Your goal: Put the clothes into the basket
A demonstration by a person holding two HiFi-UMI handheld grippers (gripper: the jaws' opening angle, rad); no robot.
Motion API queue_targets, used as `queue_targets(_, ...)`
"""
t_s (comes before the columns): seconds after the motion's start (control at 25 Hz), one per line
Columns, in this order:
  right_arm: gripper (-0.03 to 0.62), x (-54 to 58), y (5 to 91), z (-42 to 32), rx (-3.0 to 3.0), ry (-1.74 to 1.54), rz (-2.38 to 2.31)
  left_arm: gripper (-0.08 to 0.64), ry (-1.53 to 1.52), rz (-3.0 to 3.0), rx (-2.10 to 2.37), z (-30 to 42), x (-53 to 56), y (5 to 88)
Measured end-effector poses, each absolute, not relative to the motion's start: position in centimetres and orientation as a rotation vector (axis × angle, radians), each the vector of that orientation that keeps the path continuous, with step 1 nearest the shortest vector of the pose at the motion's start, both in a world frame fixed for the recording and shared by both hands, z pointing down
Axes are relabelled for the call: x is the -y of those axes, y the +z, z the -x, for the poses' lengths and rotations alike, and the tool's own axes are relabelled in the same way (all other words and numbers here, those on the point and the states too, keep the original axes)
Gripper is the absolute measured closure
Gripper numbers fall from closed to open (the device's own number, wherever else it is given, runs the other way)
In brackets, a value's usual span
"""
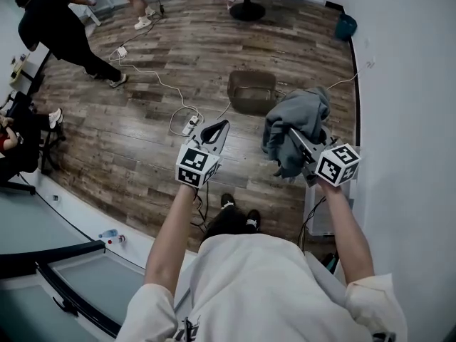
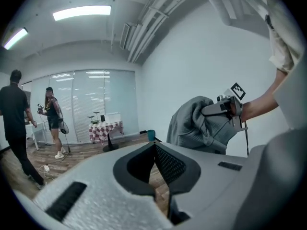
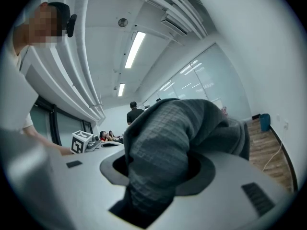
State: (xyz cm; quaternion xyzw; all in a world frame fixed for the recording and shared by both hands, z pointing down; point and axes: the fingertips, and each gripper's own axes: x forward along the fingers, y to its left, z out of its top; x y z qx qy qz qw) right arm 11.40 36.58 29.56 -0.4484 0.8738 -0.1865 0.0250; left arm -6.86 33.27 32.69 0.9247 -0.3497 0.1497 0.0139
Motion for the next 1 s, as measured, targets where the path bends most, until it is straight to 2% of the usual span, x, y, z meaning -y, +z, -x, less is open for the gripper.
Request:
queue_targets(0.68,0.396,-30.6,29.4,-9.9,-2.489,-0.555,1.421,0.548,0.222,-2.831,1.141,5.5,-25.6,31.9)
queue_targets(1.0,0.396,-27.7,29.2,-9.5,-2.468,-0.544,1.418,0.547,0.266,-2.837,1.106,6.9,-21.6,33.8)
